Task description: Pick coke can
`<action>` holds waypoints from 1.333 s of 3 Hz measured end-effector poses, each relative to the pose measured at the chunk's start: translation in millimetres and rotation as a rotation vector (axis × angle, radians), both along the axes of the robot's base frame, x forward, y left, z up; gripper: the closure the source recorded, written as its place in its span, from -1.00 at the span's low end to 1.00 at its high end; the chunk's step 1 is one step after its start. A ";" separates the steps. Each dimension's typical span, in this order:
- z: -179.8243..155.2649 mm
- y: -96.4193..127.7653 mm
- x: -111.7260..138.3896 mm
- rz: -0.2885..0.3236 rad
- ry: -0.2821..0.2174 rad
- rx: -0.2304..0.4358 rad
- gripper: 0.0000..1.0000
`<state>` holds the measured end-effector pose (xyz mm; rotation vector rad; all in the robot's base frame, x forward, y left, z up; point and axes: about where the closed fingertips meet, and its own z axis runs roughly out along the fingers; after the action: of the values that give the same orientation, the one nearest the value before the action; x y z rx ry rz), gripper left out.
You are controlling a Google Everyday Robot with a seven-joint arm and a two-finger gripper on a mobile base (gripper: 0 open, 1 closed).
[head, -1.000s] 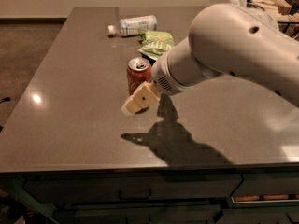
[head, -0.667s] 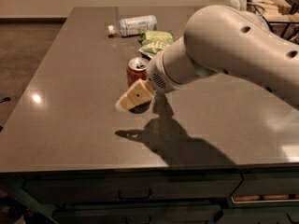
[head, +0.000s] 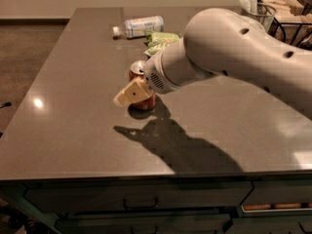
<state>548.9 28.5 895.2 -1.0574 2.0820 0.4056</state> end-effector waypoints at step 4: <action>6.1 6.1 1.5 0.005 -0.011 0.023 1.00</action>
Offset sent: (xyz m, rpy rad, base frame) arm 0.0038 0.0024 0.0013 0.0225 -0.0025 -0.0005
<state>550.4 34.6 901.3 -1.0497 2.0602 0.4243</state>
